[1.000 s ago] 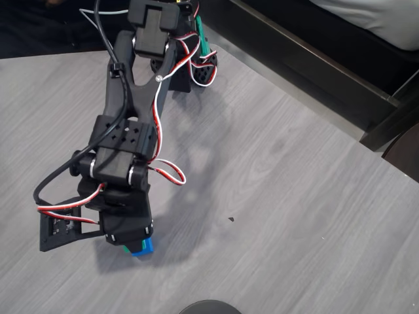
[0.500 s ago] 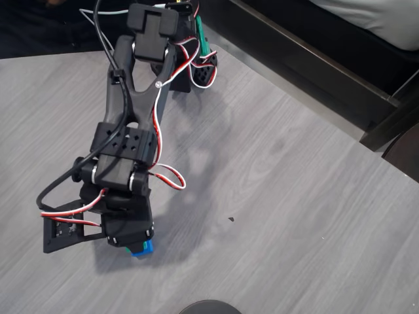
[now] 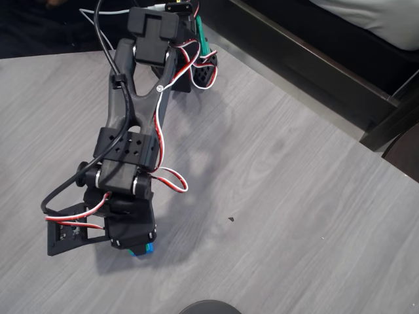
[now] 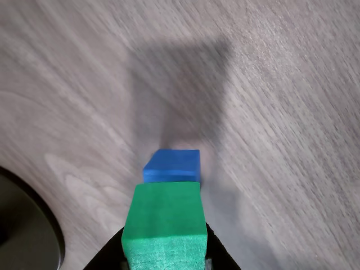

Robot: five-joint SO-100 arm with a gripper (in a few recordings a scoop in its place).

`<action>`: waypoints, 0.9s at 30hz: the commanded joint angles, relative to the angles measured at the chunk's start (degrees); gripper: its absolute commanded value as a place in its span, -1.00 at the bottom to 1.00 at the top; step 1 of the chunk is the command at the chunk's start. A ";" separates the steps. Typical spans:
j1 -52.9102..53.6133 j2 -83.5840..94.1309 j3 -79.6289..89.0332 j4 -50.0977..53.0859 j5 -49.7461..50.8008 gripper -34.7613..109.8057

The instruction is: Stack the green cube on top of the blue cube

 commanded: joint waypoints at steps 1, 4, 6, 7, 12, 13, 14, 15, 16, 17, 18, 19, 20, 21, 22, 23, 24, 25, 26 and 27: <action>-0.62 0.18 -3.16 -0.62 0.44 -0.52; -0.70 -0.09 -3.16 -0.62 0.44 -0.52; -0.70 -0.18 -3.16 -0.62 0.44 -0.48; -0.70 -0.18 -3.25 -0.62 0.44 -0.42; -0.70 -0.18 -3.78 -0.44 0.44 -0.39; -0.70 -0.18 -3.78 -0.35 0.44 -0.39; -0.70 -0.18 -3.87 -0.35 0.44 -0.39; -0.70 -0.18 -3.96 -0.35 0.44 -0.39; -0.70 -0.18 -3.96 -0.26 0.44 -0.39; -0.70 -0.18 -3.96 -0.26 0.44 -0.39; -0.70 -0.18 -3.96 -0.26 0.44 -0.39; -0.62 -0.18 -3.96 -0.26 0.44 -0.39; -0.62 -0.18 -3.96 -0.18 0.44 -0.39; -0.62 -0.18 -3.96 -0.09 0.44 -0.39; -0.62 -0.26 -3.96 0.00 0.35 -0.39; -0.53 -0.35 -3.96 0.00 0.35 -0.39; -0.53 -0.53 -3.96 0.00 0.26 -0.39; -0.44 -0.62 -3.96 0.00 0.18 -0.39; -0.35 -0.70 -3.96 0.00 0.18 -0.39; -0.26 -0.79 -3.96 0.00 0.18 -0.39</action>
